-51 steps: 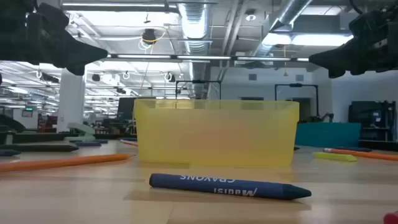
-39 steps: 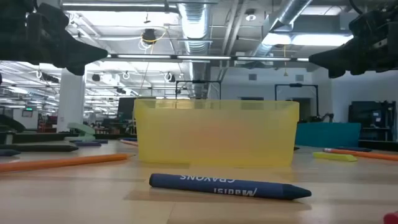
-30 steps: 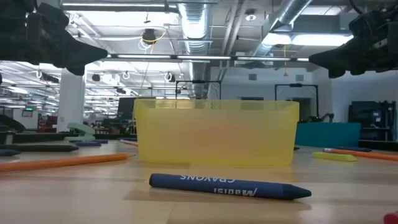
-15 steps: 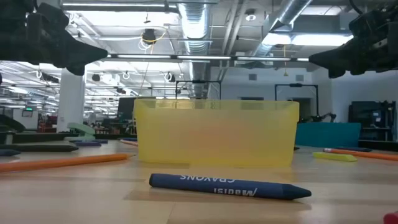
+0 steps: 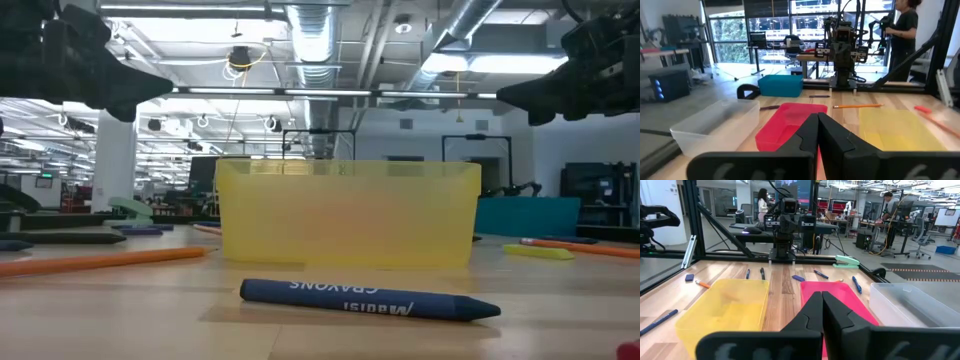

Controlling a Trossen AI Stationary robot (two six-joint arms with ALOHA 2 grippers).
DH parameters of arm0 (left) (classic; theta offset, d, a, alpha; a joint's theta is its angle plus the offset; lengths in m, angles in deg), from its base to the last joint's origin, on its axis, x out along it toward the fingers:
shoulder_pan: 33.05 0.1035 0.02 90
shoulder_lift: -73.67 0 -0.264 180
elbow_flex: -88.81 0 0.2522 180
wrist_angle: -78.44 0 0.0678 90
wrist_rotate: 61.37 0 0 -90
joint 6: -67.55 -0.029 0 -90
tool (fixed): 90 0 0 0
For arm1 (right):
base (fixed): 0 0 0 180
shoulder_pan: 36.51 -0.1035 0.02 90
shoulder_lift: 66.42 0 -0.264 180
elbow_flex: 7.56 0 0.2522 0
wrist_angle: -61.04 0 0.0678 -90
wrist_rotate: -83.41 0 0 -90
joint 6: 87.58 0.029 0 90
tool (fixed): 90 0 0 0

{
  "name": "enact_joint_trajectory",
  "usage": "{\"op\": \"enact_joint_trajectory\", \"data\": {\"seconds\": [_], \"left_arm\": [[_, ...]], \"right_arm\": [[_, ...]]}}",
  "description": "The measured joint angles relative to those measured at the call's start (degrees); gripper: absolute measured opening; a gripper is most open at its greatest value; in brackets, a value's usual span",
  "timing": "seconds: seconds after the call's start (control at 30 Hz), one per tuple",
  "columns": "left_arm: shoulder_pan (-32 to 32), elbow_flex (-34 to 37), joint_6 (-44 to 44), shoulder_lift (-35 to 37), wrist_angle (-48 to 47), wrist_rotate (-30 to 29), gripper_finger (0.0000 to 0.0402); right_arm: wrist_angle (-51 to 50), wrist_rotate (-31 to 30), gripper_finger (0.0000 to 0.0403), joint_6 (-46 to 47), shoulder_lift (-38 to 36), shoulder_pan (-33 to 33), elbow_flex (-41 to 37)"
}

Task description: Sort crayons/erasers/pens/pencils in bins

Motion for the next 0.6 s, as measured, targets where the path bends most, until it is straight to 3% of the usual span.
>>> {"op": "enact_joint_trajectory", "data": {"seconds": [0.2, 0.6], "left_arm": [[0.01, 0.00, 7.17, 0.00, 0.00, 0.11, 0.0000], [0.02, -0.01, 6.23, 0.01, 1.16, -1.60, 0.0000]], "right_arm": [[0.00, 0.00, 0.0017, 0.00, 0.00, 0.00, 0.00], [0.00, 0.00, 0.0017, -0.02, 0.01, 0.00, 0.00]]}}
